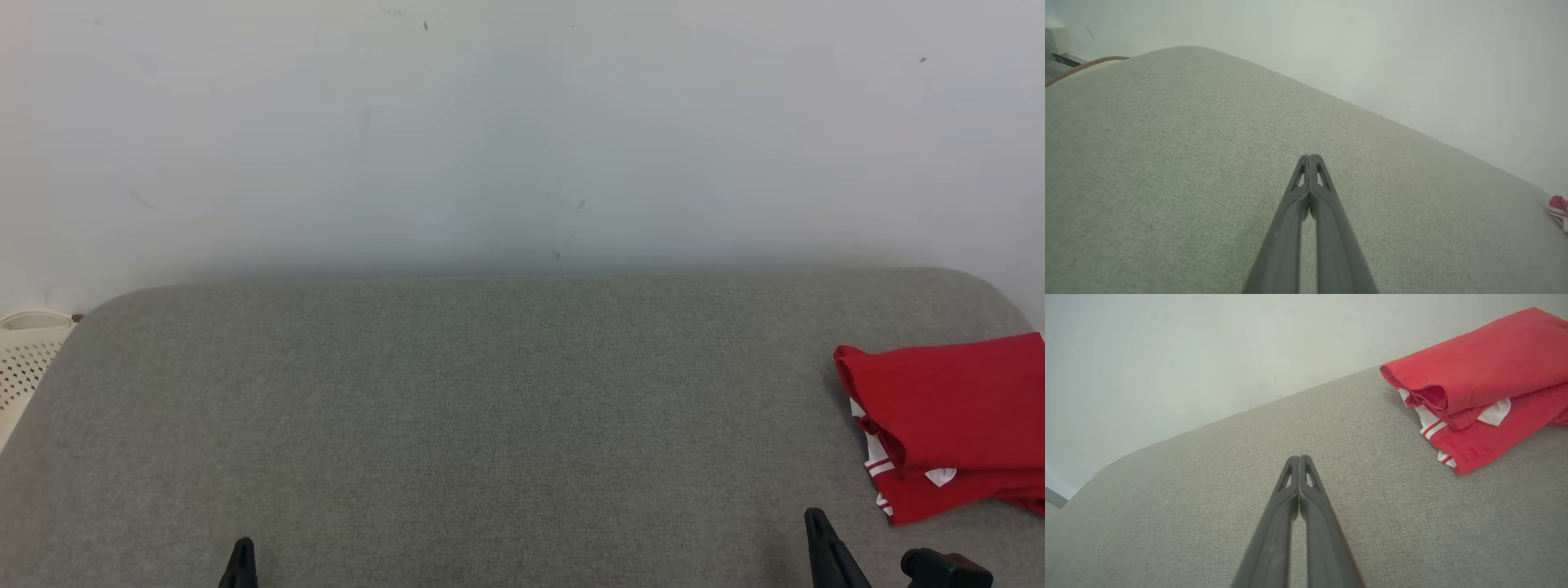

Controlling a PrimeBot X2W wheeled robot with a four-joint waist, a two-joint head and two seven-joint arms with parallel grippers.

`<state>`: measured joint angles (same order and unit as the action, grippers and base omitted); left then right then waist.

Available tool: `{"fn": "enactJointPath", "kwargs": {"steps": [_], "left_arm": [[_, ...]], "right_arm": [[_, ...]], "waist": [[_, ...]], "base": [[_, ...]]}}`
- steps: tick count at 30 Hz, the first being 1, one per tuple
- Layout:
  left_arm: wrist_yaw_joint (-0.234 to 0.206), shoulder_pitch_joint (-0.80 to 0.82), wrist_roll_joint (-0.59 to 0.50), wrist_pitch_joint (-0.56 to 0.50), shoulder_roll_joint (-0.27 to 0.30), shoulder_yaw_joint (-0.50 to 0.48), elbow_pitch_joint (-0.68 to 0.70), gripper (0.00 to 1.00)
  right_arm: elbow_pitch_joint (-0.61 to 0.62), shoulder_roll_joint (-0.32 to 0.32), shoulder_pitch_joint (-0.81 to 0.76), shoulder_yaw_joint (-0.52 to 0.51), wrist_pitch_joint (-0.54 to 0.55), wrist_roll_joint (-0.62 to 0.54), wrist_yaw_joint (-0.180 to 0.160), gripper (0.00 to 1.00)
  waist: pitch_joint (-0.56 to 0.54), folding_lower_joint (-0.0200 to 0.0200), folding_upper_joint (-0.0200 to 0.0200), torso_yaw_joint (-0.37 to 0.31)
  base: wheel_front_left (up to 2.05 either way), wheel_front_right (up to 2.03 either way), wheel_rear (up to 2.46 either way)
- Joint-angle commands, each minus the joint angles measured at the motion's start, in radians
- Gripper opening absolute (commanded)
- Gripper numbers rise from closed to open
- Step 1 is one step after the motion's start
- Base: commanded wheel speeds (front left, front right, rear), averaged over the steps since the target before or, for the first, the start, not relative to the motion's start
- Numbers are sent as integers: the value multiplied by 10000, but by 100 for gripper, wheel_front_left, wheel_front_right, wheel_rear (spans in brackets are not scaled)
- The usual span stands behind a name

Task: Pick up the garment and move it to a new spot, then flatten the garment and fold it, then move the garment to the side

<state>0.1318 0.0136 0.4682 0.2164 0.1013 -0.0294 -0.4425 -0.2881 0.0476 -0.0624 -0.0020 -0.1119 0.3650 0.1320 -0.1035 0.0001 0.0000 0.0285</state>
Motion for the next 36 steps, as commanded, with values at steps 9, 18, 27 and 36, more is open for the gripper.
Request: {"fn": "enactJointPath", "kwargs": {"steps": [9,18,27,36], "left_arm": [[-3,626,1694,-455,-47,-12,250,0],[-5,901,3106,-863,-111,-12,303,0],[-6,1134,4246,-1200,-165,-19,343,0],[-8,1337,5276,-1503,-212,-28,377,0]], "right_arm": [[255,13,428,-290,299,1813,-3,0],[313,16,610,-525,567,3333,-5,0],[352,19,765,-721,782,4567,-7,0],[384,21,900,-900,990,5692,-9,0]], "waist": [[84,0,0,-24],[172,0,0,-48],[251,0,0,-70],[331,0,0,-93]], "base": [[0,0,0],[0,0,0],[0,0,0],[0,0,0]]}}
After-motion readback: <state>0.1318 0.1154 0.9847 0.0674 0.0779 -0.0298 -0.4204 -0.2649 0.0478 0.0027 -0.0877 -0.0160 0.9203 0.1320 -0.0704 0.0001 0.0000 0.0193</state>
